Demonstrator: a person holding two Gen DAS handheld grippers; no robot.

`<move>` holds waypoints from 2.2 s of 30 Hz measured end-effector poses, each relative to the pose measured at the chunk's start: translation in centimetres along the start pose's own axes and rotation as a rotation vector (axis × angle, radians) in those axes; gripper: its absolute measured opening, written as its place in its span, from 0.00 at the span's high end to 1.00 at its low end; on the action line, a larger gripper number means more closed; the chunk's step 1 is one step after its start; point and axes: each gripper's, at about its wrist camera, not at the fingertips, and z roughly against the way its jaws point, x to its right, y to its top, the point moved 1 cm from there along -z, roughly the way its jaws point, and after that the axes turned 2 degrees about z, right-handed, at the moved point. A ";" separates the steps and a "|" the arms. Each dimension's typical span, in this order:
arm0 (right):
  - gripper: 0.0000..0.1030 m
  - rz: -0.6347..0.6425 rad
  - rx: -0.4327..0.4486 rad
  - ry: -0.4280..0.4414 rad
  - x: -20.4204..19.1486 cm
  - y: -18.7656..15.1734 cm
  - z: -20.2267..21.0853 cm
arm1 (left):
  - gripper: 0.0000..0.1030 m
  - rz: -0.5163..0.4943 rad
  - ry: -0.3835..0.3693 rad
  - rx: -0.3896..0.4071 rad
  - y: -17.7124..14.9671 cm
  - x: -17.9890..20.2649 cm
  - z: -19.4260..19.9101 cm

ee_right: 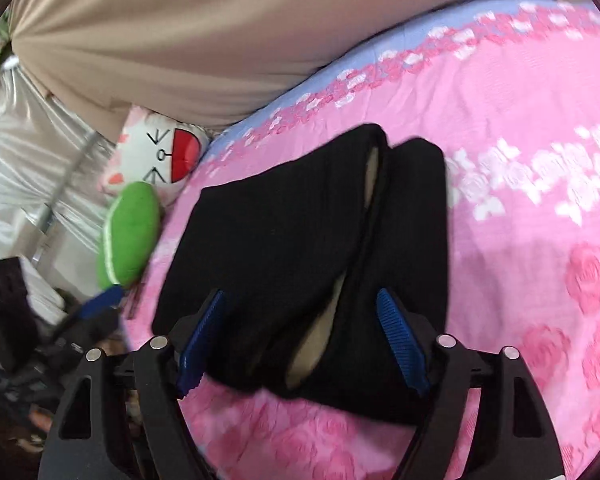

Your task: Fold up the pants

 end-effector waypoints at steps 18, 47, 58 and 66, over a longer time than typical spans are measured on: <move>0.78 0.001 0.104 -0.113 0.8 0.8 4.7 | 0.10 0.053 0.107 -0.091 -0.6 -2.8 -5.1; 1.00 0.380 -0.247 -0.135 -17.3 9.1 -22.7 | 0.10 0.126 0.296 -0.029 -2.0 -12.3 -4.4; 0.92 0.275 -0.118 -0.154 -13.2 8.0 -12.9 | 0.10 0.118 0.278 -0.047 -1.9 -11.4 -5.9; 0.57 0.168 -0.003 -0.355 -4.6 2.2 0.8 | 0.10 0.100 0.270 -0.033 -1.1 -8.3 -6.1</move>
